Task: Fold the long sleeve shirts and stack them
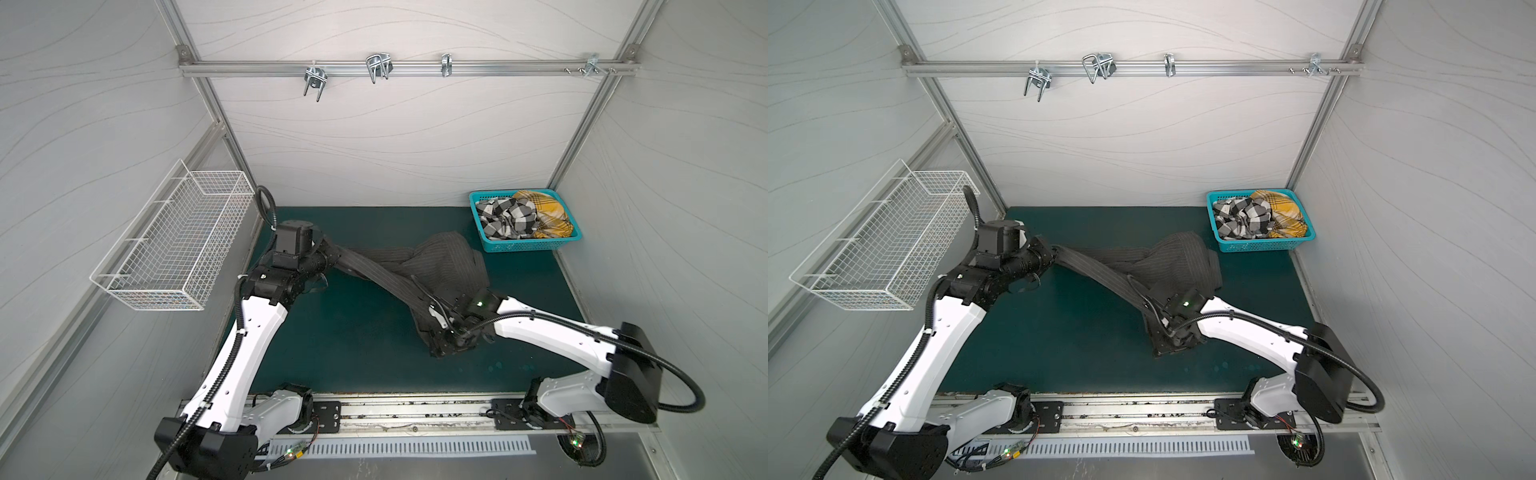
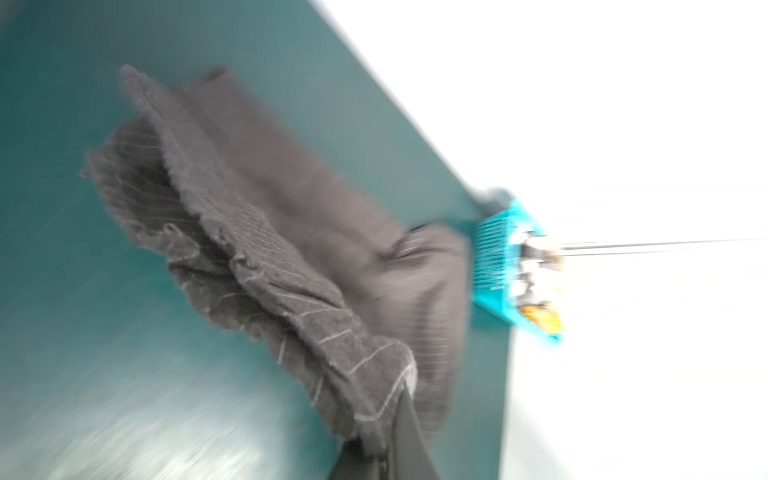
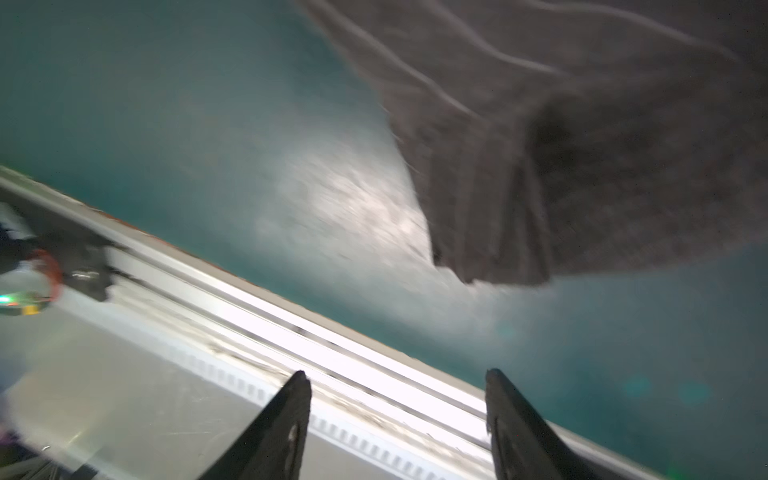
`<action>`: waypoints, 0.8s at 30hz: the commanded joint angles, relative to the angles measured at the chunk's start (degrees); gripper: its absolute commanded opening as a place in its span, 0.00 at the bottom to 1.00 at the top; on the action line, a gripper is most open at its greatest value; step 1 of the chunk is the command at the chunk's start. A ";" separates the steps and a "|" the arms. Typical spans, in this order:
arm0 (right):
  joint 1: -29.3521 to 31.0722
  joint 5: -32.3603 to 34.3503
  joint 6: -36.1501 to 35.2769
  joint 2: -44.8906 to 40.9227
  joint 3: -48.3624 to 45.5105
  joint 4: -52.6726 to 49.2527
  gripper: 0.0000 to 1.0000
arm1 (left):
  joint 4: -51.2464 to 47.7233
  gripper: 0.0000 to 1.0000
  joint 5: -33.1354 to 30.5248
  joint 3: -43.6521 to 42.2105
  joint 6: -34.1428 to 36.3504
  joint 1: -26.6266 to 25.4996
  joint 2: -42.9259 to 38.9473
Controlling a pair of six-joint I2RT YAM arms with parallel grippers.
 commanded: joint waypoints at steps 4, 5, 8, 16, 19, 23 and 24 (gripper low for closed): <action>1.25 -5.45 -2.98 11.46 7.30 8.10 0.69 | 4.37 0.00 2.86 1.03 1.00 -0.44 3.53; 2.00 -4.41 -3.21 13.33 8.62 8.90 0.70 | 5.43 0.00 3.09 0.08 0.99 -0.53 3.66; 2.80 2.84 -3.04 19.65 13.94 7.50 0.73 | 9.12 0.00 4.37 -2.71 0.58 -0.40 3.88; -0.87 22.57 1.47 34.69 27.08 -2.48 0.72 | 10.61 0.00 1.96 -1.27 0.04 -0.41 3.06; -1.40 25.97 1.18 37.84 29.04 -5.22 0.72 | 10.09 0.00 0.27 -1.24 1.36 -0.41 2.60; -3.10 23.66 0.63 40.14 29.43 -6.06 0.56 | 10.13 0.00 -0.80 -2.18 1.45 -0.32 2.01; -3.54 21.86 -0.06 40.30 29.23 -5.46 0.40 | 10.25 0.00 -0.97 -2.44 1.44 -0.23 1.83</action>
